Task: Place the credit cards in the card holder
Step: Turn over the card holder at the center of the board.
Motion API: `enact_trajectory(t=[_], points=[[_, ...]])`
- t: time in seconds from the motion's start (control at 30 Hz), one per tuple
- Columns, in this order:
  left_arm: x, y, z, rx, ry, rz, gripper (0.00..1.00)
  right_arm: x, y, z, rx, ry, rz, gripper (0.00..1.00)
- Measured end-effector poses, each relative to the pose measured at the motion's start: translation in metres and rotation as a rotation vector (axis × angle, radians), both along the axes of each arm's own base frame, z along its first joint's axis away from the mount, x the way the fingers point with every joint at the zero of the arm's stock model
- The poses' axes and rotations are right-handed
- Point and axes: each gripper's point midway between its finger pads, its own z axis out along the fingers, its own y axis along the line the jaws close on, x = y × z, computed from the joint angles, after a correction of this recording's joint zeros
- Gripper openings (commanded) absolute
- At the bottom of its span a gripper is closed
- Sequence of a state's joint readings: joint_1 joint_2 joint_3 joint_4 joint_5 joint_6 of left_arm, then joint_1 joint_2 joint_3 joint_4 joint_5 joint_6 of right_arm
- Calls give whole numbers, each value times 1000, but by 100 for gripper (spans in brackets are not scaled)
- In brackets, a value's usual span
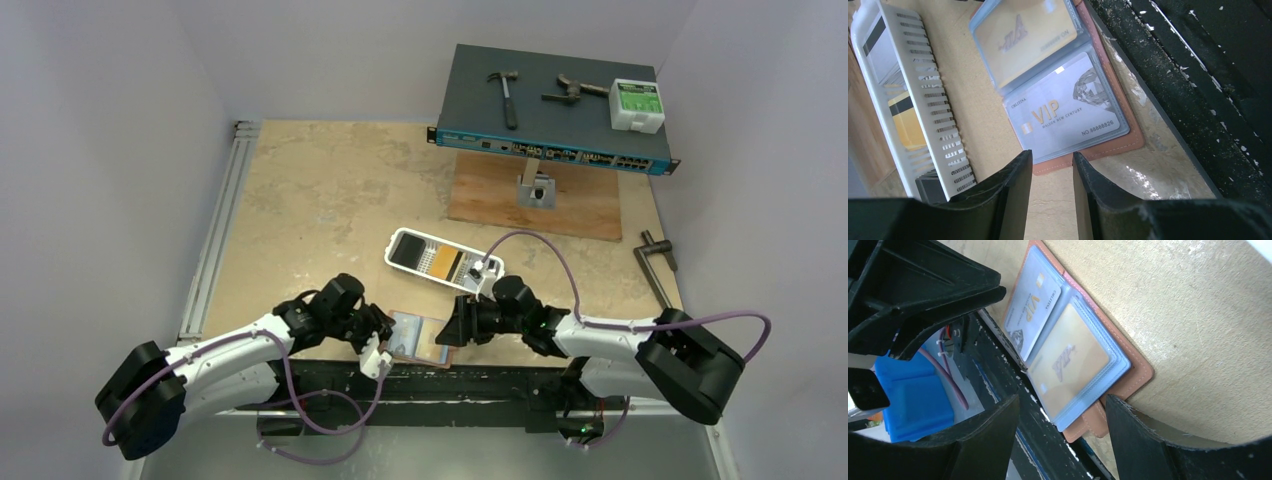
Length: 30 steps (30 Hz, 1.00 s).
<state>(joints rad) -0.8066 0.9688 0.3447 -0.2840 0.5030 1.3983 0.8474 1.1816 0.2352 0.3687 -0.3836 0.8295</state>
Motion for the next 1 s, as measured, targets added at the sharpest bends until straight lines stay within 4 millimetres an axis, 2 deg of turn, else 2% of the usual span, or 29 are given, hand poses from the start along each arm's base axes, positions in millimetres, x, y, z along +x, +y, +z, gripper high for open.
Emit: enact_trajectory(t=[0.33, 0.63, 1.0], points=[[0, -1, -1, -12, -9, -4, 34, 3, 4, 0, 1, -1, 5, 63], [-1, -2, 0, -29, -17, -9, 34, 11, 13, 16, 35, -39, 17, 62], [-3, -2, -2, -39, -29, -18, 32, 8, 23, 33, 91, -55, 69, 62]])
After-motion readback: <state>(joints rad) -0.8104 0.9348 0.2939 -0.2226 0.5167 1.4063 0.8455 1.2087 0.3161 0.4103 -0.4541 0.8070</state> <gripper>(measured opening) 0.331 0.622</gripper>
